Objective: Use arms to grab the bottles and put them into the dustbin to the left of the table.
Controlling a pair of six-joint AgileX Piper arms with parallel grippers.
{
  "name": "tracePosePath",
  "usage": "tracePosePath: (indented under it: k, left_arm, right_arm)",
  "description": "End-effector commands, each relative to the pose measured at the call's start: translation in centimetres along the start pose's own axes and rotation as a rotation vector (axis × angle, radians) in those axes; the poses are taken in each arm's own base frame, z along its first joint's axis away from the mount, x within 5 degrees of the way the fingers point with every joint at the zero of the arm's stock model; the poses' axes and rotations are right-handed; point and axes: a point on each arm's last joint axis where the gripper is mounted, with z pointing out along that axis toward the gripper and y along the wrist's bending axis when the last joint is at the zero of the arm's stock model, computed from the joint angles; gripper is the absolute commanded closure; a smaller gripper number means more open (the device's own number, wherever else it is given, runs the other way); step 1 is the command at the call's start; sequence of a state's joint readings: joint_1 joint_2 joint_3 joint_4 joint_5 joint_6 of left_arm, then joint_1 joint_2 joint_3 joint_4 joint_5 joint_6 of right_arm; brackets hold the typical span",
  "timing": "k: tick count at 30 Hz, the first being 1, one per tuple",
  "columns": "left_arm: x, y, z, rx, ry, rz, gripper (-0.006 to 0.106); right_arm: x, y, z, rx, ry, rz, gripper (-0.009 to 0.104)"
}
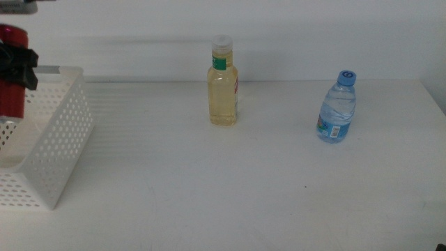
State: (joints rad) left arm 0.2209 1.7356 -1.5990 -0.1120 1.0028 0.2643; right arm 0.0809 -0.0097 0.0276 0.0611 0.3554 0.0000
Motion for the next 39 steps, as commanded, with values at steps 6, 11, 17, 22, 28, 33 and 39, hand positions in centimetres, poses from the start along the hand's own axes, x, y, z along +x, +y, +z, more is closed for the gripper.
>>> tracePosePath:
  k: [6,11,17,22,28,33,39]
  left_arm:
    - [-1.3,2.6,0.7,-0.022,-0.054,-0.034,0.105]
    - [-0.9,3.0,4.6,0.001,0.024,-0.025,0.105]
    - [-0.3,3.4,8.7,0.014,0.082,-0.037,0.105]
    - [0.2,3.6,10.5,0.015,0.124,-0.035,0.105]
    - [0.4,3.7,11.1,0.010,0.132,-0.030,0.091]
    - [0.2,3.8,11.1,-0.004,0.111,-0.025,0.057]
    - [0.2,4.0,11.1,-0.029,0.111,-0.003,0.013]
  right_arm:
    - [-0.9,0.0,-0.3,0.004,-0.103,-0.012,0.028]
    - [-0.9,0.0,-0.3,0.004,-0.103,-0.012,0.028]
    - [-0.9,0.0,-0.3,0.004,-0.103,-0.012,0.028]
    - [-0.9,0.0,-0.3,0.004,-0.103,-0.012,0.028]
    - [-0.9,0.0,-0.3,0.004,-0.103,-0.012,0.028]
    - [-0.9,0.0,-0.3,0.004,-0.103,-0.012,0.028]
    - [-0.9,0.0,-0.3,0.004,-0.103,-0.012,0.028]
